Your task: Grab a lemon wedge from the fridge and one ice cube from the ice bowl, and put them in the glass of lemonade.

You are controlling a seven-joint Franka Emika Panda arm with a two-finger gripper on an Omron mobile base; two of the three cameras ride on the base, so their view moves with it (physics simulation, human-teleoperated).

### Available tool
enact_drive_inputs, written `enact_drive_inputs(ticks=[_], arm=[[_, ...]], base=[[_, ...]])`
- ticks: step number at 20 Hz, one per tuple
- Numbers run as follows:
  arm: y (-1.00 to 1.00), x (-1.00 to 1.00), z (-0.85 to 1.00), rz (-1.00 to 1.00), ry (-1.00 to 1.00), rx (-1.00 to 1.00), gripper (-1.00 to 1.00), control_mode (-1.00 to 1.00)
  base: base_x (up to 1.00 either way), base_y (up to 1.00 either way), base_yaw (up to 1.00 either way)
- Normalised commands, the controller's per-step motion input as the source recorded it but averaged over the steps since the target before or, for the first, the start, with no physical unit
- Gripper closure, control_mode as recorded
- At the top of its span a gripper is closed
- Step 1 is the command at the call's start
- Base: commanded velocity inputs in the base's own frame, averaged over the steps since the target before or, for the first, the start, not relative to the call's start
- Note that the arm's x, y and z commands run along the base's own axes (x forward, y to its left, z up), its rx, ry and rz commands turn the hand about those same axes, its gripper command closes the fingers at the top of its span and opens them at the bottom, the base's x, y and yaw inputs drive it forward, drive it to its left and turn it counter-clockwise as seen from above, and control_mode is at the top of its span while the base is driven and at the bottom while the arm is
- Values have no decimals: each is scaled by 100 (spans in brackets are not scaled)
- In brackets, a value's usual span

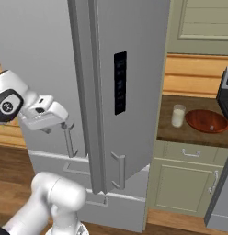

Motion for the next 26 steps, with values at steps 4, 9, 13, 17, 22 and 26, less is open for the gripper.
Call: enact_drive_inputs(ticks=[4,9,13,17,22,26], arm=[[2,97,-46,0,11,-33,-100,-100],[-4,98,-25,0,3,-19,-100,-100],[-9,91,0,0,8,-23,-100,-100],[-56,-13,0,0,7,-9,-100,-100],[-76,-34,0,-1,2,-4,-100,-100],[-81,-32,0,-2,0,-3,-100,-100]], base=[[0,0,0],[0,0,0],[0,0,0],[0,0,0],[0,0,0],[0,0,0]])
